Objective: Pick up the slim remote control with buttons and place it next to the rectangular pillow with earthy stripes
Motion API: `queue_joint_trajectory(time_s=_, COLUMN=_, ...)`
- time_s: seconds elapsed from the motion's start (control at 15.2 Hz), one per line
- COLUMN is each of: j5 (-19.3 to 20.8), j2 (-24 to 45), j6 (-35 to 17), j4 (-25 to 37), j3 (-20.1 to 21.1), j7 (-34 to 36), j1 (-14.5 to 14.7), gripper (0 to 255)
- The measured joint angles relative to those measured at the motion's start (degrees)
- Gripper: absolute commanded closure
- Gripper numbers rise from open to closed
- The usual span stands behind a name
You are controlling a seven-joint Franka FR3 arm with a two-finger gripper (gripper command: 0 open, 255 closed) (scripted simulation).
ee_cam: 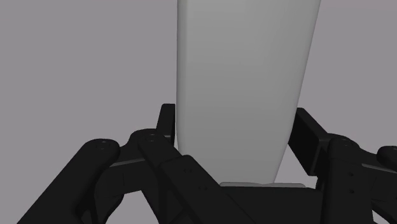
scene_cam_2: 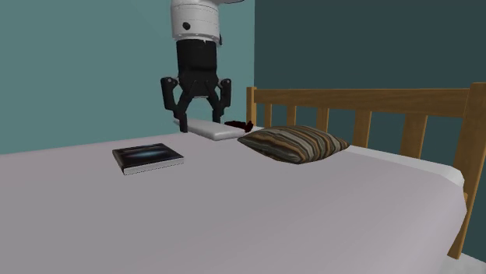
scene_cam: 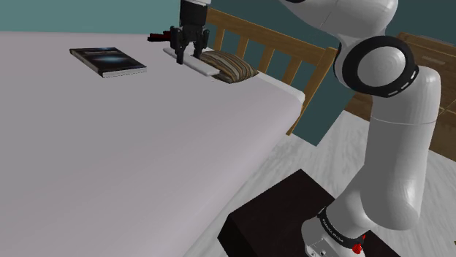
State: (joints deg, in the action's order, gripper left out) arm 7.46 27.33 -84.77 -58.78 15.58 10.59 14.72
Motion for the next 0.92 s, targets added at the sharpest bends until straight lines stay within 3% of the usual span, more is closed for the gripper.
queue_joint_trajectory(time_s=0.4, j5=-0.6, j2=-0.1, j6=0.5, j4=0.7, j3=-1.6, j7=-6.6, j1=-5.2, gripper=255)
queue_joint_trajectory(time_s=0.73, j5=-0.5, j2=3.7, j6=2.7, j4=6.7, j3=-3.0, j7=-11.8, j1=-8.5, gripper=255)
queue_joint_trajectory(time_s=0.92, j5=-0.1, j2=7.6, j6=5.5, j4=13.6, j3=-3.8, j7=-15.0, j1=-10.1, gripper=255)
